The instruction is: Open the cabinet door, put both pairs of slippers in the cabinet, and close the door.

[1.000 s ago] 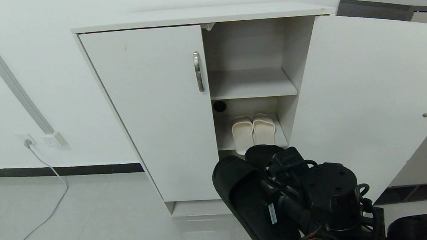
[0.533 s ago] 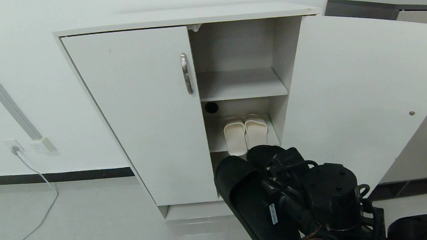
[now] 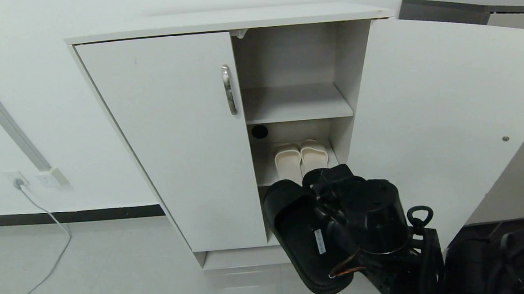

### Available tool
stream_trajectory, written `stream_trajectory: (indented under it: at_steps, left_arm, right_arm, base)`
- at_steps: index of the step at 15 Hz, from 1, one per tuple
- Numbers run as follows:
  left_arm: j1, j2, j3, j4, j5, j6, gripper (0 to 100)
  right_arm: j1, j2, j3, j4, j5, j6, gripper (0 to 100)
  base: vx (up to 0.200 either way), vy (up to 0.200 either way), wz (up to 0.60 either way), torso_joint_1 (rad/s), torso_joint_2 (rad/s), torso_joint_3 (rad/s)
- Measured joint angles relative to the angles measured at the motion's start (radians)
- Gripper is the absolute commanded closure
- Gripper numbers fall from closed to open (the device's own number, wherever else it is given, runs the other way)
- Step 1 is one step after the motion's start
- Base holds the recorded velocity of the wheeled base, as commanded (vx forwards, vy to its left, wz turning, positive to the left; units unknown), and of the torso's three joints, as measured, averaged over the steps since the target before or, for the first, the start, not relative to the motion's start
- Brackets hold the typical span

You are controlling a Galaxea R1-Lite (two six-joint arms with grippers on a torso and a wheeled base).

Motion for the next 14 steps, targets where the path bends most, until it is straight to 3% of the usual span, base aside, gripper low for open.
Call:
stream_trajectory:
  at_steps: [5, 8, 14]
  left_arm:
    - [-0.001, 0.000, 0.000, 0.000, 0.000, 0.000, 100]
    - [0.000, 0.000, 0.000, 0.000, 0.000, 0.000, 100]
    - [0.000, 0.000, 0.000, -0.001, 0.000, 0.001, 100]
  right_arm:
    - [0.046, -0.035, -0.412, 0.426, -0.157, 0.084, 100]
    - [0.063, -0.041, -0.600, 0.564, -0.245, 0.096, 100]
    - [0.036, -0.023, -0.618, 0.571, -0.256, 0.100, 100]
  base:
    - [0.000, 0.000, 0.00, 0.000, 0.00, 0.000]
    - [0.000, 0.000, 0.00, 0.000, 0.00, 0.000]
    - [0.000, 0.000, 0.00, 0.000, 0.00, 0.000]
